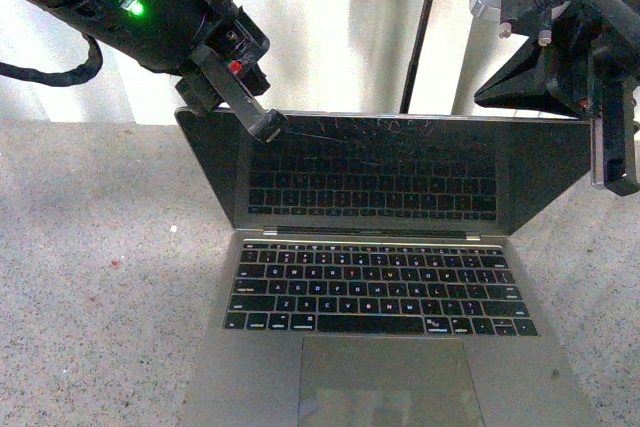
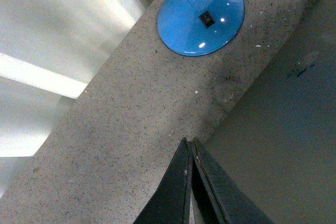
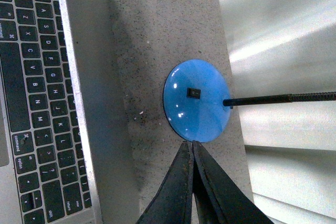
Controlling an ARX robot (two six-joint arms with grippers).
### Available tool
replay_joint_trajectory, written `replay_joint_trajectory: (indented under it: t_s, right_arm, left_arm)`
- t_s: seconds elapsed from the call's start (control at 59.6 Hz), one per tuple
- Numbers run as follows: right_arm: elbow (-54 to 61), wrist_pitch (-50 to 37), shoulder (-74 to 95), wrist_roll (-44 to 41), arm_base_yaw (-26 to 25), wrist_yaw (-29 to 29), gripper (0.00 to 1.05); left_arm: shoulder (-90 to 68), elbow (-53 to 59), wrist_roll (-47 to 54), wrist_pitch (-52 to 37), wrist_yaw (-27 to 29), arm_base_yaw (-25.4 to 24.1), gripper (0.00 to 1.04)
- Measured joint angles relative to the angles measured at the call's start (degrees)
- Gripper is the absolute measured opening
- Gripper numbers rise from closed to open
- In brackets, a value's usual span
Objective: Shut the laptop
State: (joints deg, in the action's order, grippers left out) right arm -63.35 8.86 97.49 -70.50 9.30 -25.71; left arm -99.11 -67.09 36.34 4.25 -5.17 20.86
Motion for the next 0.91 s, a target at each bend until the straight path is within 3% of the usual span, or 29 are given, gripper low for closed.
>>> replay_joint_trajectory:
  t_s: [0.906]
  right_arm:
    - [4.63, 2.38, -0.59, -1.99, 2.14, 0.72, 0.03]
  left_arm:
    - [1.75, 6.12, 0.26, -0.92, -2.54, -0.09, 0.04]
